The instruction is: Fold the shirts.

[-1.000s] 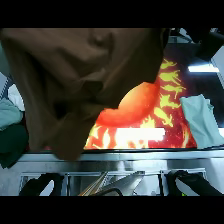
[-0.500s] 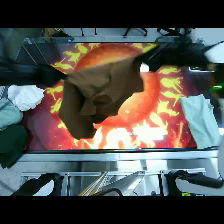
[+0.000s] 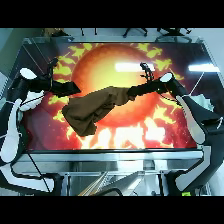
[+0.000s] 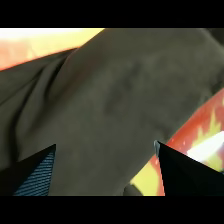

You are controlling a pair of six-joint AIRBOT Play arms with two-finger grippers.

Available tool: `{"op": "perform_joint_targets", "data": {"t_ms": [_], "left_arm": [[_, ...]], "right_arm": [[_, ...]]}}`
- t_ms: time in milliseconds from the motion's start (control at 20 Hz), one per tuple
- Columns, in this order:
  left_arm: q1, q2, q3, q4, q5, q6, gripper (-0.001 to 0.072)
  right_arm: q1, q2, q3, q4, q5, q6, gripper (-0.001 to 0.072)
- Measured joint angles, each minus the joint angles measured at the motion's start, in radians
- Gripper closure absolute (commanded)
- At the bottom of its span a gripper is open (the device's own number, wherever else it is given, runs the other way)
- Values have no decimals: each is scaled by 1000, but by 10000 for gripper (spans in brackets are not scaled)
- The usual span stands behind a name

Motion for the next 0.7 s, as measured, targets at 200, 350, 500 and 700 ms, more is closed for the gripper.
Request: {"op": "perform_joint_targets", "data": {"t_ms": [200, 350, 500, 700], "left_arm": [[43, 51, -155, 0, -120, -8, 11], [31, 166, -388, -1, -116, -19, 11], [-34, 291, -627, -5, -51, -54, 11], [-190, 412, -847, -77, 141, -84, 11]], "right_arm": [[-48, 27, -2, -1, 80, 19, 113], [-87, 41, -6, -22, 194, 64, 115], [-109, 46, -18, -56, 277, 95, 116], [-114, 48, -26, -72, 320, 115, 116]]}}
